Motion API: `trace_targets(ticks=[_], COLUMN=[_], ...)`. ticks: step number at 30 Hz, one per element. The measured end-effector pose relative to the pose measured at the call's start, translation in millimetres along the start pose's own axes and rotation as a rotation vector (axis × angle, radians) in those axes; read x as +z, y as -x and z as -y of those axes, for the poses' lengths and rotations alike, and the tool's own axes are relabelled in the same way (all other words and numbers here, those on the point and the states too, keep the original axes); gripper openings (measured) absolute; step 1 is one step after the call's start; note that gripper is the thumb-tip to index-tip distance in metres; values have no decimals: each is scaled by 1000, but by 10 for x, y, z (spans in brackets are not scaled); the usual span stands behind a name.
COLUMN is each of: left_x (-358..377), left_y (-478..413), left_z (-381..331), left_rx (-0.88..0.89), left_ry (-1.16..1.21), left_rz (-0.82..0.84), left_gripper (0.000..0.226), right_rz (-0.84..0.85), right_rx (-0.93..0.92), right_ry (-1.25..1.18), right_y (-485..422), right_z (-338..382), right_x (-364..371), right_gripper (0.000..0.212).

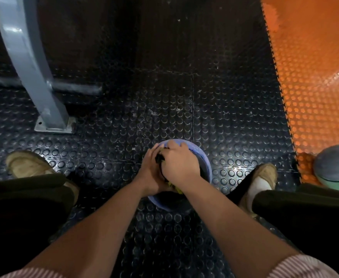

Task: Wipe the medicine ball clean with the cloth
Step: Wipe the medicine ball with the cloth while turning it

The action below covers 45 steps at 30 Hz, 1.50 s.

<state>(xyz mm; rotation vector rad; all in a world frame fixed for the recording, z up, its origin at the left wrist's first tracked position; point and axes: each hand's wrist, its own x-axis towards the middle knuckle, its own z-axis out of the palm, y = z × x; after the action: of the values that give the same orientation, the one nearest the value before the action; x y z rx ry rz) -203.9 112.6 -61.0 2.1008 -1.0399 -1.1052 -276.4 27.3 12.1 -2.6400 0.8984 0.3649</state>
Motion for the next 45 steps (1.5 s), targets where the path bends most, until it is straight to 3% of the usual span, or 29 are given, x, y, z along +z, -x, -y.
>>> trace_targets(ticks=[2,9,14,17,20,24,26,31,36,40,45], left_x=[32,105,81,55,62,109,124,2,-29,-8,287], left_y=[53,77,74,67,58,46,38,55,55,67,77], left_z=[7,-170,-168,-113,-110,-134,-88,-101,-103,-128,-436], left_rx=[-7,-18,-21,-23,-22,-29,-22,-53,-81,-94,-166], left_ry=[26,33,1,7,-12,11,34,62,70,60,21], left_rz=[-40,-74,-33,-28,-41,-57,-101,-37,7,-14,-167], left_gripper=[144,131,133,133,136,149,151,131,131,131,126], right_rz=[-2,-176,-137,-185,-207,-39,1,-154,-236,-233,-273], right_rx=[55,453,721,646,445,105,41,347,625,658,616], right_ry=[-14,-259,-455,-440,-301,-58,-9,-253,-445,-447,-458], right_y=[-6,159,296,228,77,-112,-132,52,407,465,348], right_z=[-43,-444,-753,-657,-480,-149,-57,-318,-639,-694,-677], right_x=[-12,37,141,105,3,-119,-113,-16,229,285,200], right_gripper=[33,30,28,27,24,26,26,28,27,26,28])
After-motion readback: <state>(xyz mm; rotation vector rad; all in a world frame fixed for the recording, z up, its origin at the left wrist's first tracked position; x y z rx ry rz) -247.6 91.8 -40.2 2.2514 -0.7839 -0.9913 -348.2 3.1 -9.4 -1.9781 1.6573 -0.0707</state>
